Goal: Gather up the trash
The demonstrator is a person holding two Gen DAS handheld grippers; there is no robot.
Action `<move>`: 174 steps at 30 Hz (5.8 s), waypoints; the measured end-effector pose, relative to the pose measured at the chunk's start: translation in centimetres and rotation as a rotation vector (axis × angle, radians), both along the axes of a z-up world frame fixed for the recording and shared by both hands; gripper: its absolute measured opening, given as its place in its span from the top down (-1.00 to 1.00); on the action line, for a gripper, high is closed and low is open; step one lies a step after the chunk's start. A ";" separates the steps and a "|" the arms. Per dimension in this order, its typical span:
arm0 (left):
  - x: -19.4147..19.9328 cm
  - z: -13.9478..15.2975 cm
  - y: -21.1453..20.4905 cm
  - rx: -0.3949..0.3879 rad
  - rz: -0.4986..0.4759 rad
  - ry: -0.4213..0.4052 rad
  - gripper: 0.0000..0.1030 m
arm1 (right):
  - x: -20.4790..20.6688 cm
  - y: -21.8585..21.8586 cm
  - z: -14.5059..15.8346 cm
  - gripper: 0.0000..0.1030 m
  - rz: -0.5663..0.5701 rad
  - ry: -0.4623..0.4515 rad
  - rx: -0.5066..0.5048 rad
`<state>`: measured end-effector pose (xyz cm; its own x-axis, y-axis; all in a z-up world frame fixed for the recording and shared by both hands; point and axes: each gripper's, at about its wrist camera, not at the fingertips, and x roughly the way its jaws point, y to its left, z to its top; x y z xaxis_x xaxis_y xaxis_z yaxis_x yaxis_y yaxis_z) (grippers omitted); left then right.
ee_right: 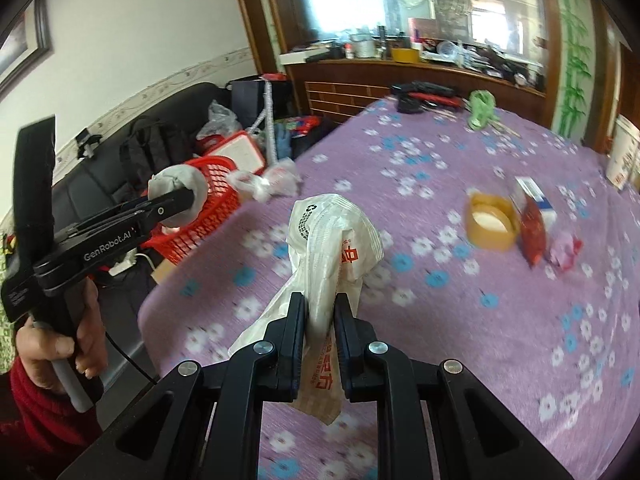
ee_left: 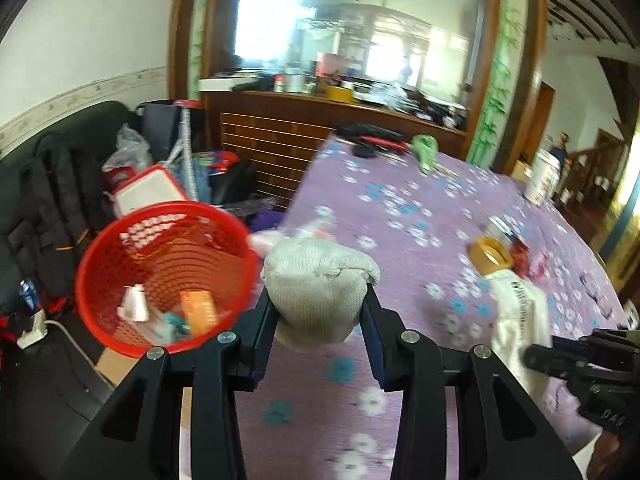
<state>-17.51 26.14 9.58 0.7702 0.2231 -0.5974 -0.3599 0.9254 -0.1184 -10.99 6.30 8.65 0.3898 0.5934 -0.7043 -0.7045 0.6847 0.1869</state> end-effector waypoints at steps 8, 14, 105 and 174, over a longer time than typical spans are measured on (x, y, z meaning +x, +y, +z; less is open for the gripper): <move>-2.7 0.1 6.7 -0.006 0.142 -0.001 0.25 | 0.3 5.4 3.5 0.70 0.099 -0.030 0.024; -2.9 -0.6 9.8 0.000 0.184 0.029 0.25 | 0.9 11.3 4.6 0.69 0.182 -0.009 0.046; 22.4 -4.5 -15.9 -0.141 -0.210 0.273 -0.39 | 18.3 -14.8 -1.2 0.60 -0.447 -0.103 0.226; 20.4 -4.5 -15.5 0.238 -0.056 -0.013 0.89 | 16.7 -11.2 -2.4 0.60 -0.355 -0.137 0.146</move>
